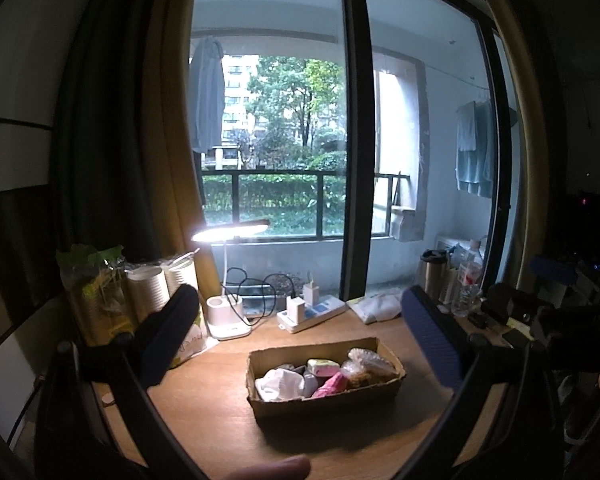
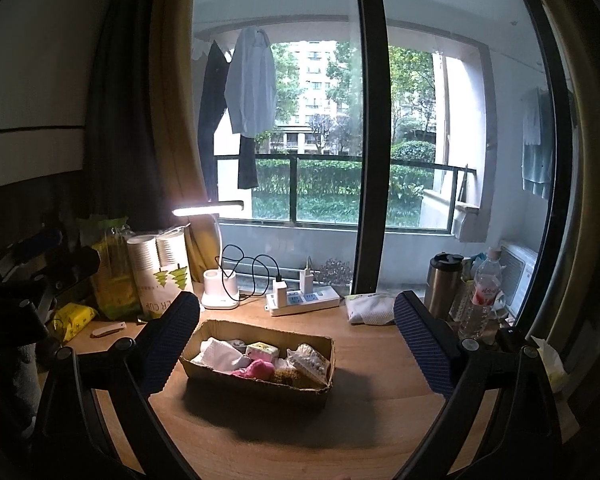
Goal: Organize soft objects
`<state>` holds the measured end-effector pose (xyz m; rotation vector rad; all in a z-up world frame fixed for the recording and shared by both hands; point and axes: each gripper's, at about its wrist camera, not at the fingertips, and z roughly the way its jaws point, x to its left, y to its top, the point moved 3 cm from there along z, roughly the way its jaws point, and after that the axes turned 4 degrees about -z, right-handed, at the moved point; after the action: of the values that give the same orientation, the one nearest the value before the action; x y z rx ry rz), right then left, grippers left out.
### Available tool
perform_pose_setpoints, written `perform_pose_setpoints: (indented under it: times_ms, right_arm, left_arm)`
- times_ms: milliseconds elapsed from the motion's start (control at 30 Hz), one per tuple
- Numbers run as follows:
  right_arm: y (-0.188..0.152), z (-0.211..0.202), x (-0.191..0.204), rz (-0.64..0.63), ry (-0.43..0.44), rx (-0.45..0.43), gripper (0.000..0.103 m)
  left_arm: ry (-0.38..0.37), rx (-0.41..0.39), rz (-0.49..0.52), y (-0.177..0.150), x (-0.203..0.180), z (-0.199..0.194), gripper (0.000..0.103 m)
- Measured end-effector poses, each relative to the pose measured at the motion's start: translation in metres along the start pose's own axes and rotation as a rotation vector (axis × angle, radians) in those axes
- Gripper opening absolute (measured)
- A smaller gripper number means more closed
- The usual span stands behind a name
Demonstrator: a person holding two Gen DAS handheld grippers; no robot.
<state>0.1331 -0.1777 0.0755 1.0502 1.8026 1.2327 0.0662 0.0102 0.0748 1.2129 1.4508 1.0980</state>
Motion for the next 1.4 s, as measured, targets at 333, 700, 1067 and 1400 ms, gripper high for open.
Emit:
perform_pose_setpoints:
  times_ms: [333,700,1067,1400]
  right_arm:
    - [-0.0008,0.0016,0.0052,-0.010,0.008,0.005,0.099]
    - [-0.0010,0.0022,0.0052,-0.010,0.005,0.011,0.099]
    - [-0.0049,0.0062,0.0006,-0.007,0.001,0.027,0.099]
    - [-0.0068,0.0083,-0.0019,0.001,0.002,0.032,0.099]
  left_arm:
    - [-0.015,0.007,0.000,-0.0014,-0.0030,-0.0019,0.102]
    - [-0.011,0.007,-0.005,-0.0012,-0.0018,-0.0018,0.102]
    - [-0.009,0.010,0.006,-0.0011,0.0000,-0.0009,0.102]
    - [-0.013,0.010,0.029,-0.0022,-0.0026,0.0002,0.102]
